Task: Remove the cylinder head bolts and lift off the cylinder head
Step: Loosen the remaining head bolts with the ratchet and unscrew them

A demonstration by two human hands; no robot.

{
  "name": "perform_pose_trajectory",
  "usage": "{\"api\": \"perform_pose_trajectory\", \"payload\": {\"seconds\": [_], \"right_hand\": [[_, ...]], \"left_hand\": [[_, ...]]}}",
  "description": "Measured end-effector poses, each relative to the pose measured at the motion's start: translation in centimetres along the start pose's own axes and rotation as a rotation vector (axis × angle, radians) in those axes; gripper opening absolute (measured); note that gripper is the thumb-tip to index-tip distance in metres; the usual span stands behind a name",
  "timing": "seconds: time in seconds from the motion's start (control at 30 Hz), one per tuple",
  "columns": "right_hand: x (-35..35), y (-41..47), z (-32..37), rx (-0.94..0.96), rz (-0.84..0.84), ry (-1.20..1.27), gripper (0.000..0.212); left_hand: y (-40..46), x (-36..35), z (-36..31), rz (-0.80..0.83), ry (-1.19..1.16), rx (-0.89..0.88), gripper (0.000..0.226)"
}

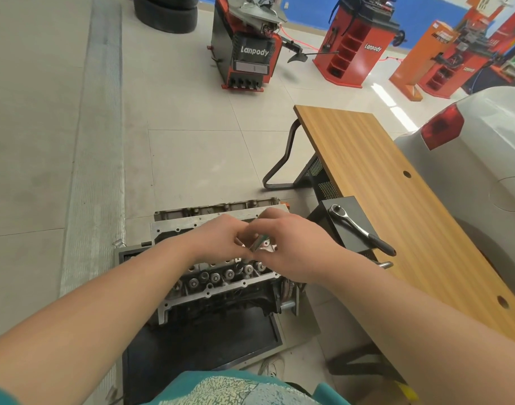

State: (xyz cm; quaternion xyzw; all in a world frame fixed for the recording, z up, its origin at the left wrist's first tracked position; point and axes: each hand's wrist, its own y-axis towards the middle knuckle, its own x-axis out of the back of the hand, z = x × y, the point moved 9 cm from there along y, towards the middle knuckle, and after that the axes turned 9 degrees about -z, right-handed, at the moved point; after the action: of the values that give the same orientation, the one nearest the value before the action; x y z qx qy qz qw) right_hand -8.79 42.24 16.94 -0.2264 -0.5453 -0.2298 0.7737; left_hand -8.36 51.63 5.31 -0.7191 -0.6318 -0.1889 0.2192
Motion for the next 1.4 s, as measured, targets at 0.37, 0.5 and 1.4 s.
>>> {"api": "perform_pose_trajectory", "payload": {"seconds": [0.37, 0.5, 1.4], "right_hand": [[-0.4, 0.1, 0.1, 0.002, 0.040, 0.024, 0.025], [-0.5, 0.8, -1.7, -0.158, -0.062, -0.092, 0.032], [0.2, 0.1, -1.3, -0.057, -0.212, -0.074, 0.020]], "left_hand": [[0.0, -0.4, 0.5, -0.035, 0.034, 0.004, 0.012], [0.1, -0.1, 0.4, -0.115, 0.085, -0.023, 0.040], [0.6, -2.8, 4.4, 0.051, 0.431, 0.036, 0.036]]}}
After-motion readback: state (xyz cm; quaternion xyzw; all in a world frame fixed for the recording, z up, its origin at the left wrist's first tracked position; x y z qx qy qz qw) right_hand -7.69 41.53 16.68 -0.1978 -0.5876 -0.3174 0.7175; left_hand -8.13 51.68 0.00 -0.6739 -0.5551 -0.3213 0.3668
